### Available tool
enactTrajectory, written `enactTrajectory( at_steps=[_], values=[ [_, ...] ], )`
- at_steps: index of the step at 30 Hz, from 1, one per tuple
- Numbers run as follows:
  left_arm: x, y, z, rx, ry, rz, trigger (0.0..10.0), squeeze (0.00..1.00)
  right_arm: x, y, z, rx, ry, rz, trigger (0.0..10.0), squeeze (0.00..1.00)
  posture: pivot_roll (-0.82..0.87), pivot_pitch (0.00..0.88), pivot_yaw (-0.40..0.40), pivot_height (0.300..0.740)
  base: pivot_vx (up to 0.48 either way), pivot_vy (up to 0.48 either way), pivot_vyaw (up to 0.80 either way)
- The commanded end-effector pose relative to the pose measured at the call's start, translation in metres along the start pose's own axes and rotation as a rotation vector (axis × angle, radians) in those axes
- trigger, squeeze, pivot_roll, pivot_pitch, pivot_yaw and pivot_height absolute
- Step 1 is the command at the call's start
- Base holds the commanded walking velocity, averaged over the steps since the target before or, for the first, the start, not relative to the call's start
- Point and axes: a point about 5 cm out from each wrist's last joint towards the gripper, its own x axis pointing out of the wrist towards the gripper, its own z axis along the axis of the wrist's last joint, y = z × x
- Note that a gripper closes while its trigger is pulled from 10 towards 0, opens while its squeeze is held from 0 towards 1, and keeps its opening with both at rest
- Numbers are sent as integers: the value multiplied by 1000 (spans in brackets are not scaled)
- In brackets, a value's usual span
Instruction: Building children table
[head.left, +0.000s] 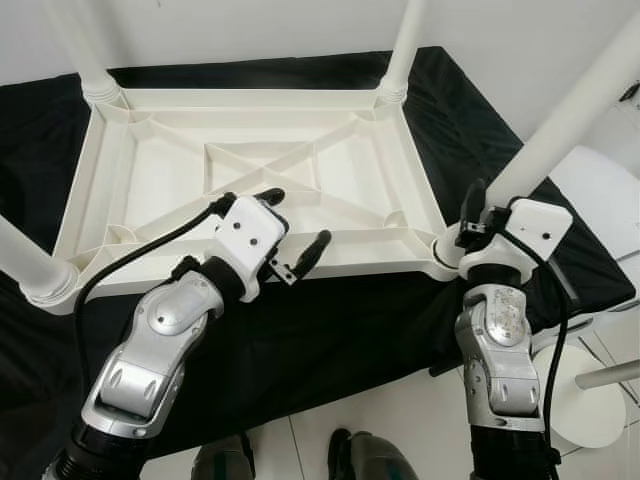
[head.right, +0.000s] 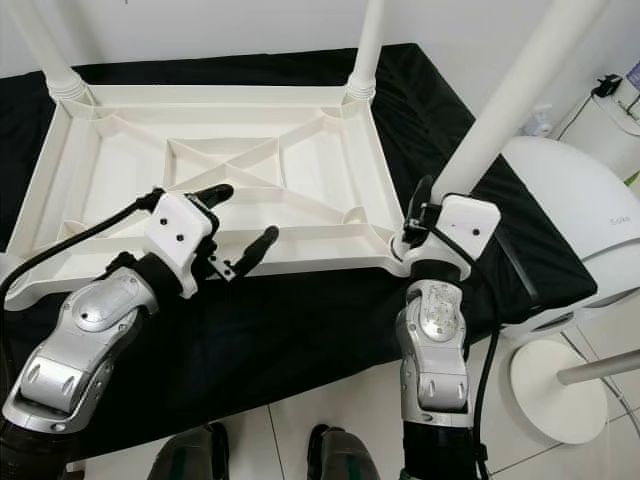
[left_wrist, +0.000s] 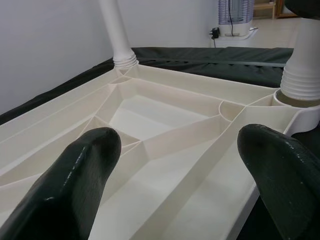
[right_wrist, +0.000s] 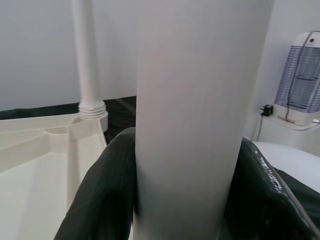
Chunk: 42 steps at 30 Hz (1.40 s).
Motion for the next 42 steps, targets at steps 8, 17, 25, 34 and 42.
enactTrajectory(
  at_steps=[8, 17, 25, 34, 42],
  values=[
    [1, -5, -4, -7, 19, -46, 10000, 0, -7, -5, -8, -29, 27, -17, 10000, 0, 9, 154, -39, 740, 0, 0, 0],
    [1, -5, -3, -6, 19, -48, 10000, 0, -6, -1, -7, 12, 31, 42, 10000, 0, 9, 153, -37, 740, 0, 0, 0],
    [1, -6, -3, -9, 18, -49, 10000, 0, -1, 3, -15, 97, 99, 228, 10000, 0, 7, 156, -39, 740, 0, 0, 0],
    [1, -6, -4, -10, 19, -46, 10000, 0, 0, -22, -42, 57, 199, 280, 10000, 0, 10, 149, -40, 740, 0, 0, 0],
    [1, -6, -4, -6, 19, -52, 10000, 0, -7, -38, -55, 41, 278, 411, 10000, 0, 5, 145, -37, 740, 0, 0, 0]
  ],
)
